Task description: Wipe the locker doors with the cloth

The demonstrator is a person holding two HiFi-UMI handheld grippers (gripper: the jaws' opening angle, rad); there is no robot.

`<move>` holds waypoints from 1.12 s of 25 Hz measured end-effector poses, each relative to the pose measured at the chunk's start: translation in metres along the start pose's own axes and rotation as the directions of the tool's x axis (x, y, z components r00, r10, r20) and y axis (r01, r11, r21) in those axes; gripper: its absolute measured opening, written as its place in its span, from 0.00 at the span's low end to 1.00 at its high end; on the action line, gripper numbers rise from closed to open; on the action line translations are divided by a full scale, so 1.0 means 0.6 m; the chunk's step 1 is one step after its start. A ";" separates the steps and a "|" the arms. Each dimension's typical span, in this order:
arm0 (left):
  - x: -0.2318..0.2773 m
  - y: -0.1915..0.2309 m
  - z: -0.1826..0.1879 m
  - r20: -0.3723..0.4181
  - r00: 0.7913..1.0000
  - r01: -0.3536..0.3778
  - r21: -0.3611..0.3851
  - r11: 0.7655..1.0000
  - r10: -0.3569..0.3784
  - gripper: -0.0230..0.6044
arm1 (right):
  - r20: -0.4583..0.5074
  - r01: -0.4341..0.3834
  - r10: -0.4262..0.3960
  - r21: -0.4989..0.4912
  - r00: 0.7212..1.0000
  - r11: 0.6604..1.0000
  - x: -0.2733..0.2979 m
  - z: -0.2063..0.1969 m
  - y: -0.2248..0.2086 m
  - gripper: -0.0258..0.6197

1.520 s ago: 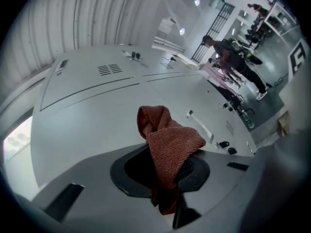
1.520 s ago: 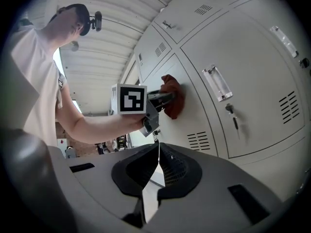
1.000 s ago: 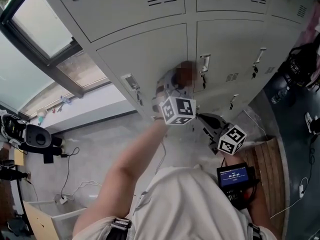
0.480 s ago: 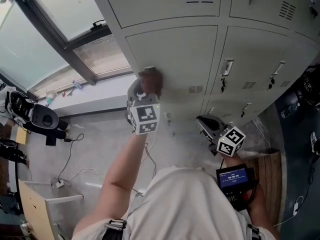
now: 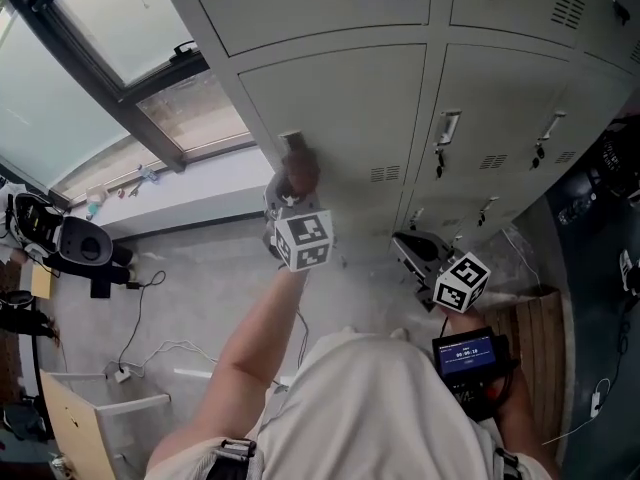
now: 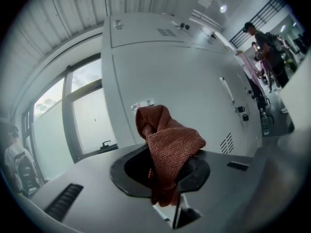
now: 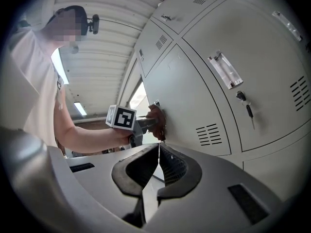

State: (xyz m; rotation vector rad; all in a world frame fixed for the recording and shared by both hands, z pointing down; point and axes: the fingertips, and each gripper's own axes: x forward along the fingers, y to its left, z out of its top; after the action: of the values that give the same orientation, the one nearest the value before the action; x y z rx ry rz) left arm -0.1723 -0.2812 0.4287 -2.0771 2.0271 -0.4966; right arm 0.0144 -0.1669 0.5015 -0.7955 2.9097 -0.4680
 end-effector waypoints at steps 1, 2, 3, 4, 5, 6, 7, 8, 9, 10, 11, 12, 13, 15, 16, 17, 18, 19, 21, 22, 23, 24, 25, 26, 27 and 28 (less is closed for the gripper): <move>0.003 -0.021 0.011 0.009 1.000 0.015 0.015 1.000 -0.015 0.15 | 0.004 0.008 -0.008 0.001 1.000 1.000 -0.005 0.000 -0.004 0.07; 0.006 -0.042 0.023 0.019 0.999 0.032 0.029 0.999 -0.032 0.15 | 0.009 0.017 -0.017 0.003 1.000 1.000 -0.011 0.001 -0.008 0.07; 0.010 -0.064 0.035 0.029 0.998 0.051 0.041 0.998 -0.053 0.15 | 0.012 0.029 -0.029 0.005 1.000 1.000 -0.017 0.003 -0.012 0.07; 0.015 -0.088 0.047 0.040 0.996 0.074 0.053 0.996 -0.076 0.15 | 0.015 0.040 -0.040 0.007 0.999 0.999 -0.023 0.004 -0.016 0.07; 0.019 -0.112 0.058 0.051 0.993 0.099 0.064 0.993 -0.102 0.15 | 0.018 0.051 -0.051 0.009 0.999 0.999 -0.030 0.005 -0.021 0.07; 0.024 -0.138 0.069 0.061 0.990 0.125 0.075 0.989 -0.129 0.15 | 0.021 0.061 -0.061 0.011 0.998 0.998 -0.036 0.005 -0.025 0.07; 0.030 -0.163 0.078 0.069 0.985 0.149 0.083 0.985 -0.155 0.15 | 0.025 0.071 -0.071 0.013 0.997 0.997 -0.043 0.006 -0.029 0.07; 0.035 -0.187 0.086 0.075 0.981 0.170 0.090 0.981 -0.177 0.15 | 0.027 0.080 -0.081 0.015 0.996 0.997 -0.050 0.007 -0.033 0.07; 0.040 -0.210 0.095 0.083 0.977 0.188 0.098 0.977 -0.197 0.15 | 0.030 0.090 -0.091 0.018 0.995 0.996 -0.057 0.007 -0.038 0.07; 0.043 -0.234 0.104 0.091 0.972 0.207 0.108 0.972 -0.217 0.15 | 0.032 0.101 -0.101 0.021 0.994 0.995 -0.064 0.007 -0.042 0.07; 0.046 -0.257 0.113 0.100 0.966 0.226 0.118 0.967 -0.238 0.15 | 0.034 0.111 -0.112 0.023 0.993 0.994 -0.072 0.007 -0.047 0.07; 0.049 -0.280 0.122 0.108 0.960 0.244 0.128 0.961 -0.258 0.15 | 0.035 0.122 -0.123 0.024 0.992 0.992 -0.081 0.007 -0.052 0.07; 0.052 -0.302 0.131 0.116 0.954 0.261 0.136 0.956 -0.277 0.15 | 0.037 0.133 -0.134 0.025 0.990 0.991 -0.090 0.007 -0.058 0.07; 0.058 -0.346 0.146 0.133 0.937 0.304 0.148 0.941 -0.324 0.15 | 0.040 0.151 -0.153 0.029 0.987 0.988 -0.107 0.008 -0.067 0.07; 0.060 -0.366 0.150 0.143 0.925 0.331 0.150 0.932 -0.352 0.15 | 0.042 0.159 -0.160 0.031 0.986 0.987 -0.114 0.008 -0.071 0.07; 0.062 -0.382 0.151 0.153 0.914 0.356 0.147 0.923 -0.377 0.15 | 0.043 0.165 -0.166 0.033 0.985 0.986 -0.120 0.009 -0.074 0.07; 0.062 -0.391 0.149 0.162 0.907 0.369 0.143 0.918 -0.389 0.15 | 0.044 0.170 -0.171 0.034 0.984 0.985 -0.124 0.009 -0.076 0.07; 0.061 -0.391 0.143 0.169 0.907 0.367 0.138 0.920 -0.387 0.15 | 0.044 0.172 -0.174 0.035 0.984 0.984 -0.127 0.010 -0.078 0.07; 0.055 -0.358 0.122 0.169 0.926 0.326 0.095 0.941 -0.338 0.15 | 0.046 0.170 -0.172 0.036 0.984 0.985 -0.128 0.011 -0.081 0.07; 0.053 -0.328 0.105 0.159 0.942 0.291 0.055 0.955 -0.296 0.15 | 0.046 0.167 -0.168 0.038 0.985 0.985 -0.127 0.012 -0.083 0.07; 0.050 -0.292 0.086 0.142 0.958 0.250 0.013 0.968 -0.250 0.15 | 0.046 0.161 -0.163 0.041 0.986 0.986 -0.124 0.013 -0.085 0.07; 0.048 -0.256 0.066 0.120 0.971 0.210 -0.018 0.978 -0.206 0.15 | 0.043 0.154 -0.156 0.043 0.987 0.987 -0.118 0.013 -0.086 0.07; 0.044 -0.222 0.046 0.097 0.981 0.172 -0.034 0.985 -0.168 0.15 | 0.039 0.144 -0.146 0.045 0.989 0.989 -0.111 0.013 -0.085 0.07; 0.040 -0.191 0.026 0.074 0.988 0.136 -0.041 0.990 -0.132 0.15 | 0.033 0.132 -0.134 0.044 0.990 0.990 -0.102 0.012 -0.082 0.07; 0.034 -0.162 0.007 0.051 0.994 0.101 -0.044 0.994 -0.099 0.15 | 0.026 0.117 -0.118 0.043 0.993 0.992 -0.091 0.010 -0.077 0.07; 0.028 -0.137 -0.011 0.031 0.997 0.070 -0.044 0.997 -0.069 0.15 | 0.019 0.099 -0.100 0.041 0.995 0.994 -0.079 0.007 -0.070 0.07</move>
State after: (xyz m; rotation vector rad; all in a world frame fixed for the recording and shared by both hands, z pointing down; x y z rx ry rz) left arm -0.0985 -0.2937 0.4666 -2.1741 1.9731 -0.4337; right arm 0.0761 -0.1782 0.5113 -0.9371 2.8416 -0.5218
